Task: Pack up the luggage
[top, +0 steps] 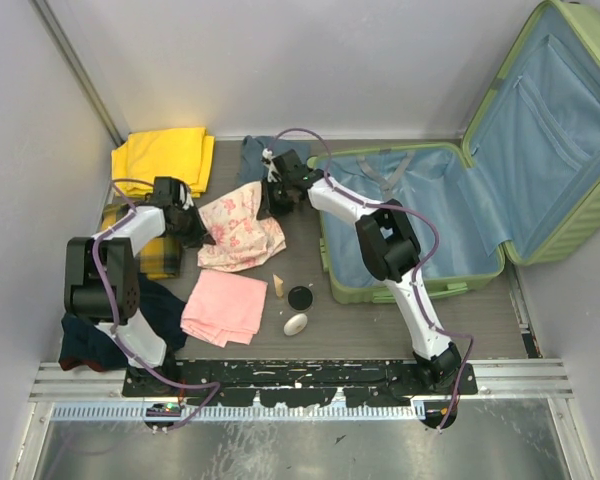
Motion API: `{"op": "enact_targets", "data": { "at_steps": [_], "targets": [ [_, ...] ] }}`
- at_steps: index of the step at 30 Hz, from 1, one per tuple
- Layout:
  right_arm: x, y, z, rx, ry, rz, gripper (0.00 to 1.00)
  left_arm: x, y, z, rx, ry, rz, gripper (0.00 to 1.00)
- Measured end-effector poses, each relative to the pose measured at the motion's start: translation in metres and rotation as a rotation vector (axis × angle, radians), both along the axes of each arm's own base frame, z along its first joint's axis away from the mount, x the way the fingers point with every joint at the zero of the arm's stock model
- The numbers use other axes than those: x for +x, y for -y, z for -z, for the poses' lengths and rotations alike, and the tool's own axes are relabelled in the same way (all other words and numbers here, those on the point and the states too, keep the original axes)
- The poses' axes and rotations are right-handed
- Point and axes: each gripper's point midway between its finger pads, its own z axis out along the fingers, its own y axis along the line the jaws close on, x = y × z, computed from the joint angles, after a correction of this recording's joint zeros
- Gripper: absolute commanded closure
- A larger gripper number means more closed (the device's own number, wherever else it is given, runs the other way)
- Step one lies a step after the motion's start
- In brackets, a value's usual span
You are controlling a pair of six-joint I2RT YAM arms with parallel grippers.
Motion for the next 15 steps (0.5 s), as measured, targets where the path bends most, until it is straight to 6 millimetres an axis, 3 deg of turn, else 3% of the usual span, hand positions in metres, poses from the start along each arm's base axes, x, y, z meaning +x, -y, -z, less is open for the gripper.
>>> {"op": "enact_targets", "data": {
  "at_steps": [3,8,10,15],
  "targets": [
    [0.008,-0.006,-0.018,0.025,0.037,-0.002,0.99,0.017,-0.001,-0.021,0.008,0.068,0.008,1.0],
    [0.012,-0.005,-0.05,0.058,0.073,0.012,0.99,0.034,0.001,-0.08,0.005,0.223,0.027,1.0],
    [0.015,-0.002,-0.071,0.081,0.095,0.026,0.99,0.037,0.004,-0.108,0.0,0.291,0.037,1.0],
    [0.03,0.023,-0.146,0.156,0.197,0.078,0.99,0.047,0.018,-0.171,-0.005,0.451,0.091,1.0]
  ]
}}
